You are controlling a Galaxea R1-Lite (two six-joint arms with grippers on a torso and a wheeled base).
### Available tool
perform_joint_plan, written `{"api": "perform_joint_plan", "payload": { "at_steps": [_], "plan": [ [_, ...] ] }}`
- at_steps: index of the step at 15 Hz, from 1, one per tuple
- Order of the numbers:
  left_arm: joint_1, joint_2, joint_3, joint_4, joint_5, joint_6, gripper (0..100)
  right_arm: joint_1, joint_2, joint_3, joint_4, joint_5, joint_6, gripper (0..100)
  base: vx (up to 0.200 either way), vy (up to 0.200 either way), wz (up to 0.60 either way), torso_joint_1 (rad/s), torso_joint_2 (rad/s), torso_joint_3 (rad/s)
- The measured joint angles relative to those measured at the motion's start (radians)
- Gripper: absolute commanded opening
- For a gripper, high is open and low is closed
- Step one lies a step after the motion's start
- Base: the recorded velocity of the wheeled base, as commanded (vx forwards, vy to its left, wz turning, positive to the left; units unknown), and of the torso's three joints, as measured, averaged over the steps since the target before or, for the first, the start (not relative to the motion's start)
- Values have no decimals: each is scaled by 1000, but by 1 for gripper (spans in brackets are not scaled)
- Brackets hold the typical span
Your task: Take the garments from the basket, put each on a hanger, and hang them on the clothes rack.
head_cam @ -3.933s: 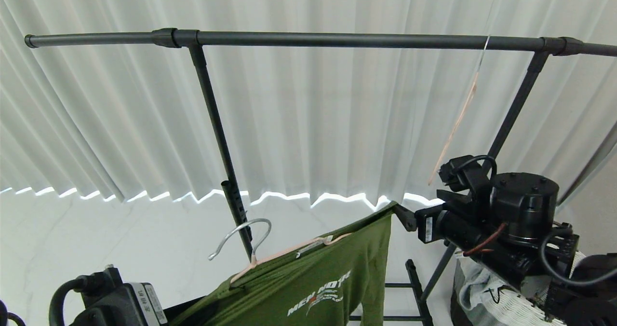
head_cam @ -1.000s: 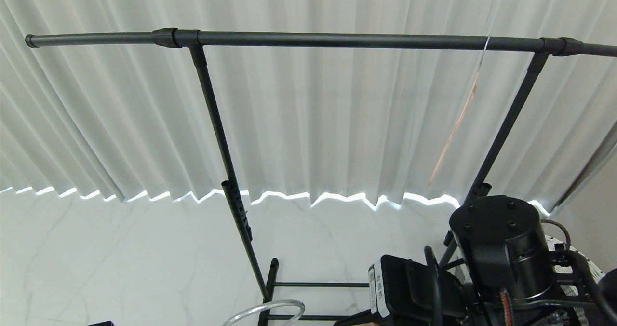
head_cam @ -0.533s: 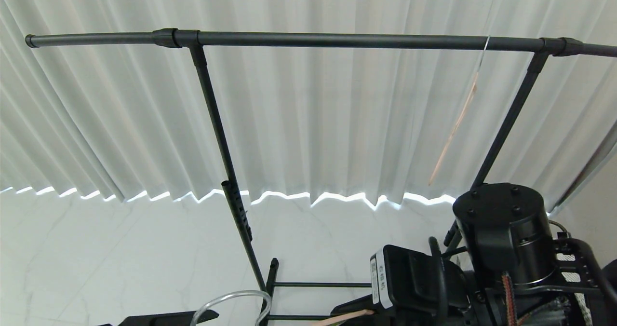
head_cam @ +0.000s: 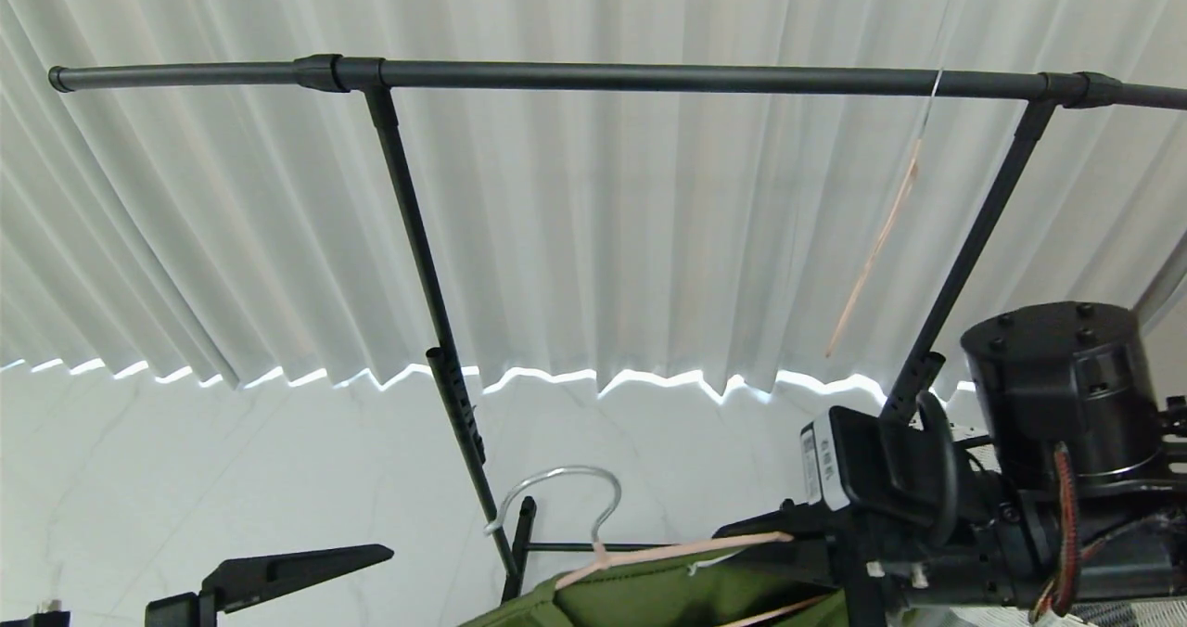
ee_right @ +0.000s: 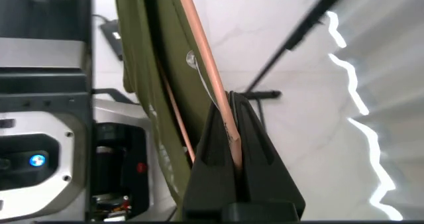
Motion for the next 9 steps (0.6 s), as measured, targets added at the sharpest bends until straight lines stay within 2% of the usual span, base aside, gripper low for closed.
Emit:
{"api": "perform_joint_plan", "payload": {
  "at_steps": [2, 4, 9],
  "plan": [
    [89, -2, 26, 0, -1, 4, 100, -54, -39, 1, 10, 0, -1, 0, 0, 0, 0, 0, 0, 0],
    [142, -2, 79, 1, -1, 7, 100, -100, -76, 1, 14, 0, -1, 0, 0, 0, 0, 0, 0, 0],
    [248, 30, 151, 1, 0, 3, 100, -127, -140, 2, 23, 0, 2, 0, 0, 0, 0, 0, 0, 0]
  ]
}}
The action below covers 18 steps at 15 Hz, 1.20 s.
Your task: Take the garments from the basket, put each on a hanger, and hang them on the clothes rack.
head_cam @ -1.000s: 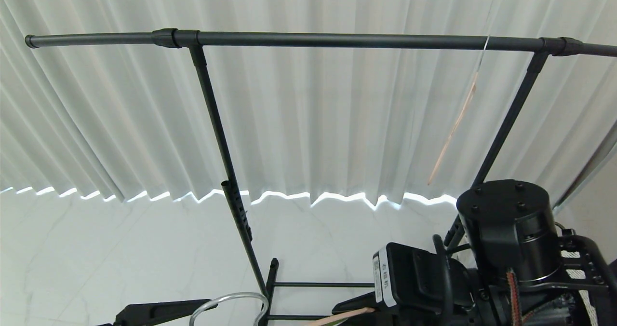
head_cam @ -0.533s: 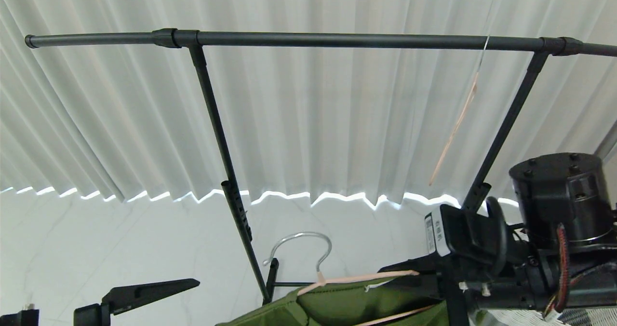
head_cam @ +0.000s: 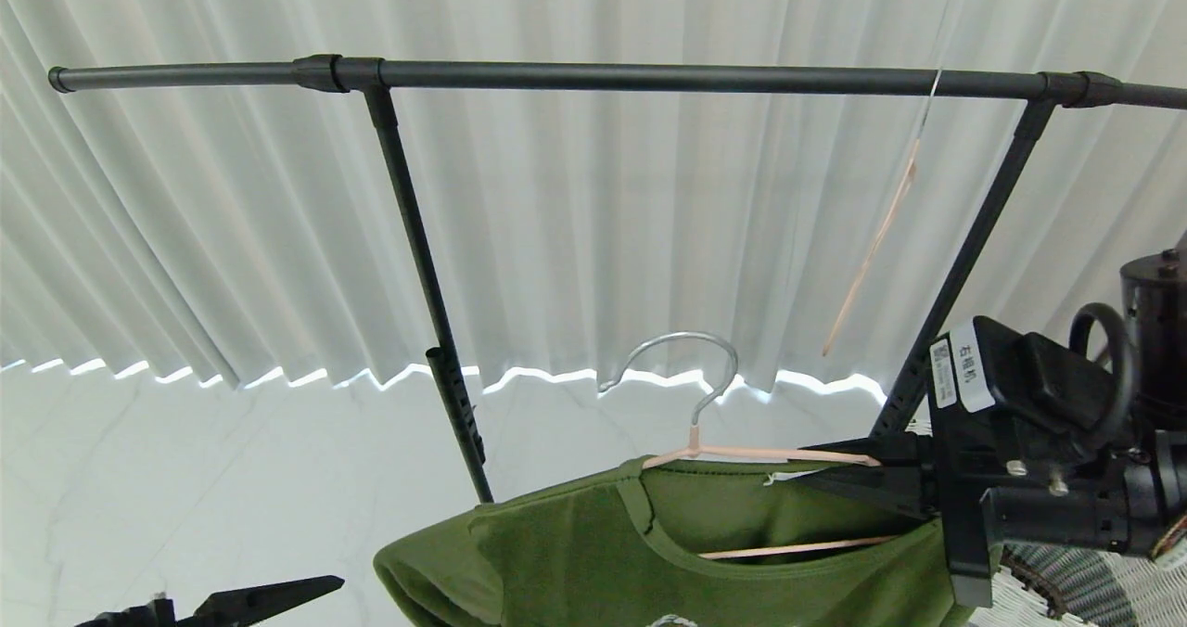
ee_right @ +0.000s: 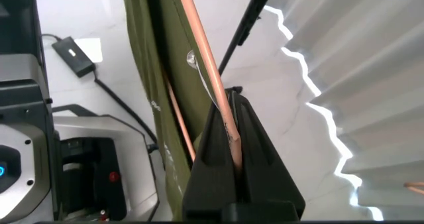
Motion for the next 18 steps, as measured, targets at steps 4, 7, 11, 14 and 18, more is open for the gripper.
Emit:
{"api": "perform_joint_plan", "payload": {
  "at_steps": [4, 7, 11, 14, 18],
  "plan": [
    [67, 39, -8, -1, -1, -3, 100, 0, -26, 3, 1, 0, 1, 0, 0, 0, 0, 0, 0, 0],
    [74, 45, -18, -1, -1, -3, 100, 0, -32, 4, 0, 0, 1, 0, 0, 0, 0, 0, 0, 0],
    [75, 48, -26, -1, -3, -2, 100, 0, -35, 4, 0, 0, 2, 0, 0, 0, 0, 0, 0, 0],
    [75, 47, -27, -1, -3, -2, 100, 0, -35, 3, 0, 0, 2, 0, 0, 0, 0, 0, 0, 0],
    [75, 46, -27, -1, -4, -1, 100, 0, -35, 2, 0, 0, 2, 0, 0, 0, 0, 0, 0, 0]
  ]
}}
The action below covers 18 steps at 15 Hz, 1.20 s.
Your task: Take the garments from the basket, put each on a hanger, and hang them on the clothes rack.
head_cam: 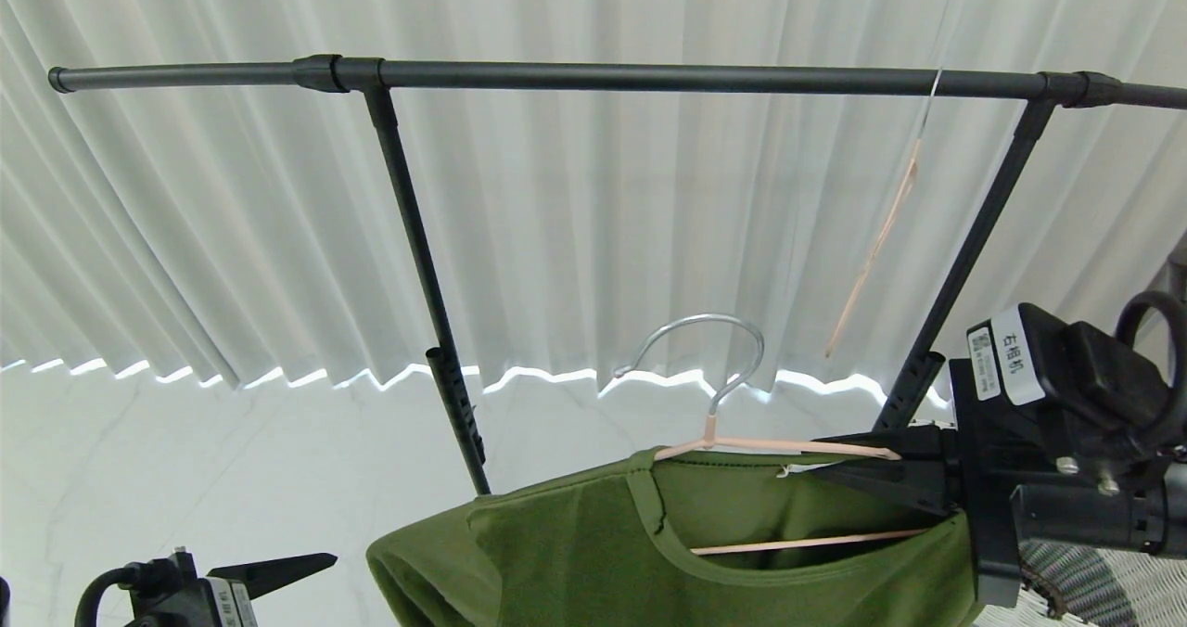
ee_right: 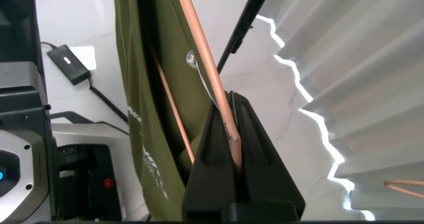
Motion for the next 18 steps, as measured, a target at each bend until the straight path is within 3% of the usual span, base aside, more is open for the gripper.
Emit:
{"api": "perform_joint_plan", "payload": {
  "at_steps": [12, 18],
  "plan": [
    [0, -1, -11, 0, -4, 4, 100, -13, 1, -2, 0, -3, 5, 0, 0, 0, 0, 0, 0, 0],
    [-1, 27, -73, 0, -5, 5, 100, -20, 1, 27, -2, -23, 4, 0, 0, 0, 0, 0, 0, 0]
  ]
}}
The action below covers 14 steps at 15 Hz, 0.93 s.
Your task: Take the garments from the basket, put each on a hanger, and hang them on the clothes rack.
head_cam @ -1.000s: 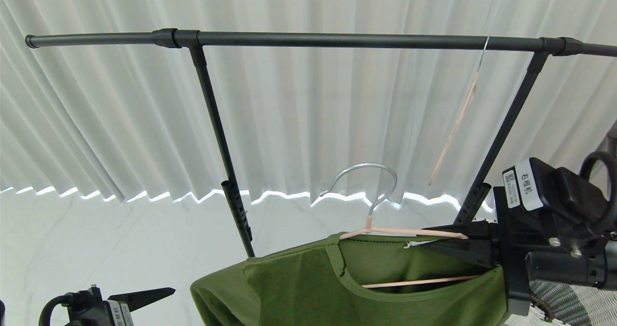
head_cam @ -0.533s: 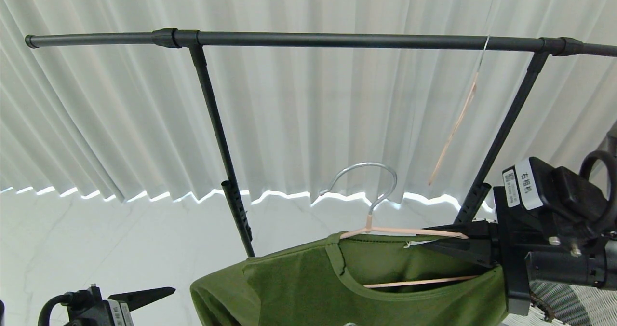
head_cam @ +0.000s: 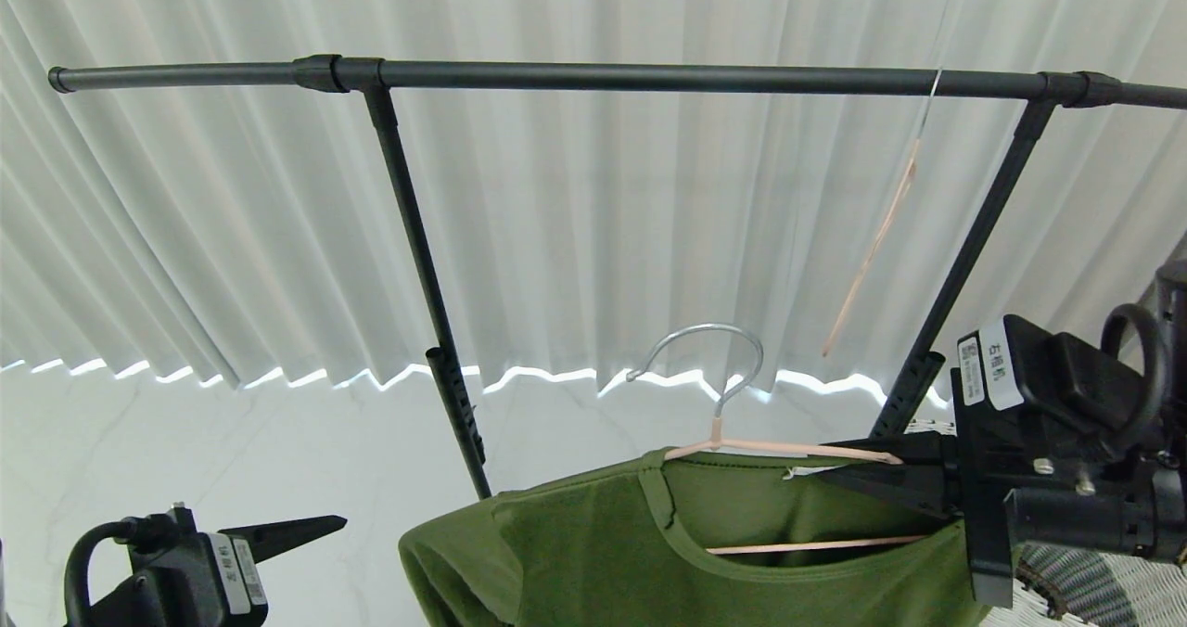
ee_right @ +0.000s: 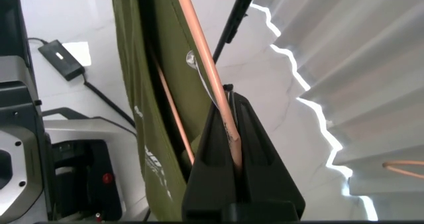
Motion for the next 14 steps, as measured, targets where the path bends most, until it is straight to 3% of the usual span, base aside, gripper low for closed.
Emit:
{"api": "perform_joint_plan", "payload": {
  "at_steps": [14],
  "plan": [
    [14, 46, -24, -1, 3, -7, 100, 1, -48, 33, -2, -14, 1, 0, 0, 0, 0, 0, 0, 0]
  ]
}}
